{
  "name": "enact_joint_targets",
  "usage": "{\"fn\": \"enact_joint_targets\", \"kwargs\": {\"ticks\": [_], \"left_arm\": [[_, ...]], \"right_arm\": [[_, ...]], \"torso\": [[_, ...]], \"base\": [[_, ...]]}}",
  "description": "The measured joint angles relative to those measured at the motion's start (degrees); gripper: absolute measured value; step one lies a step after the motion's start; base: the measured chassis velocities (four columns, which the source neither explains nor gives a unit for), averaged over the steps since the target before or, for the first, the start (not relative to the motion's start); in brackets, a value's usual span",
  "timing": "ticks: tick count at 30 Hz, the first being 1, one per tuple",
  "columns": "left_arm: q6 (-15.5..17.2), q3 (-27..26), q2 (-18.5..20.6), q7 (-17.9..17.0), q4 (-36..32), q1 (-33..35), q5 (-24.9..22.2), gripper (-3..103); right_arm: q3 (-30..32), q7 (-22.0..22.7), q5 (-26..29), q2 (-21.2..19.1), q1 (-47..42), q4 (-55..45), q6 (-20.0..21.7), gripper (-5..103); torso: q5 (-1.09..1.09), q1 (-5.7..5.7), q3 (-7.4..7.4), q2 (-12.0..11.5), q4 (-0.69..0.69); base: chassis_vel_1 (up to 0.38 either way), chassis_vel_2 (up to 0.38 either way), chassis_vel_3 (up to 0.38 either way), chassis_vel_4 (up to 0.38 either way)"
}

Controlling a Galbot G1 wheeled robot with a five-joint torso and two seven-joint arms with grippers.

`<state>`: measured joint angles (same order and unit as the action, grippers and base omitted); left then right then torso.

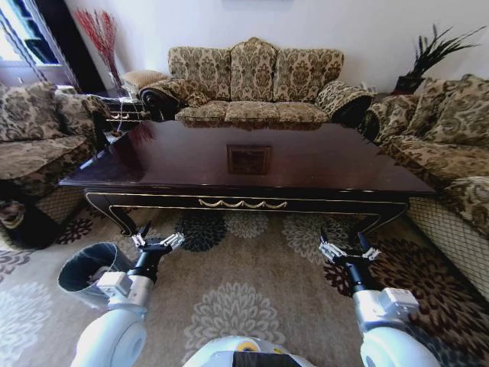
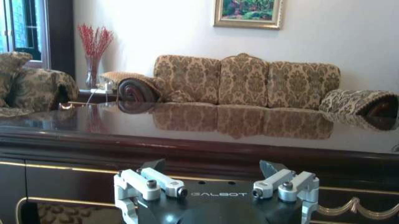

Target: Move to the front of the table and place the trash on the table into the trash bin.

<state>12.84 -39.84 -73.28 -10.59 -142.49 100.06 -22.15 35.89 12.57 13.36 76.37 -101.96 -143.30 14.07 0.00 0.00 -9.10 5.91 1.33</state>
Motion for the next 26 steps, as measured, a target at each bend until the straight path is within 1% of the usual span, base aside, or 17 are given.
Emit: {"fn": "enact_joint_targets", "kwargs": {"ticks": [26], "left_arm": [[-0.06,0.00,-0.01,0.02,0.04,0.00,0.00,100]], "right_arm": [[-0.01,0.00,-0.05,0.00,0.00,0.05,-0.06,100]], "torso": [[0.00,0.00,0.00,0.00,0.00]], "base": [[0.000,0.000,0.000,0.000]]}}
